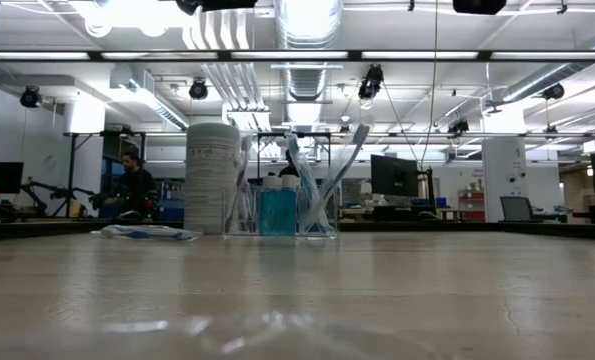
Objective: Pick & Place toothbrushing station
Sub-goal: Put the blue toothbrush into the right of the transparent organizer
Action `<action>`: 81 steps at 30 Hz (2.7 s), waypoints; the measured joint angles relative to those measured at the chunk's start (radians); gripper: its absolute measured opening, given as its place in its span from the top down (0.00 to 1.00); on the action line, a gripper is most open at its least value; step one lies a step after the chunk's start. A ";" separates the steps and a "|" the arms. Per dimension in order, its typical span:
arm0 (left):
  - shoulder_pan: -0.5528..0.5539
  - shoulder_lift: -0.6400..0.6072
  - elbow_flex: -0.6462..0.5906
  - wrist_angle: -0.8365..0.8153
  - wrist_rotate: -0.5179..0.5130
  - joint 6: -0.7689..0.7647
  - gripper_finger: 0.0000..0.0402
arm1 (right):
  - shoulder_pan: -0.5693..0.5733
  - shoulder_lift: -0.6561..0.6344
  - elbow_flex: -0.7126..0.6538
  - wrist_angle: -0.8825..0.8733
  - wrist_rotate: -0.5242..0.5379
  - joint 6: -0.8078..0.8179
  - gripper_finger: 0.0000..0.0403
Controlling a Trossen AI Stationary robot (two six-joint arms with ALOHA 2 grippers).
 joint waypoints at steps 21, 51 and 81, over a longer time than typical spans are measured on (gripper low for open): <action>0.000 0.000 0.000 -0.059 0.000 -0.001 0.66 | 0.334 0.001 -0.209 -0.002 0.000 0.708 0.82; 0.000 0.000 0.000 -0.059 0.000 0.000 0.66 | 0.501 0.002 -0.618 0.279 0.007 1.073 0.81; 0.000 0.000 0.000 -0.064 0.000 0.000 0.66 | 0.560 0.266 -0.606 0.393 -0.051 1.103 0.63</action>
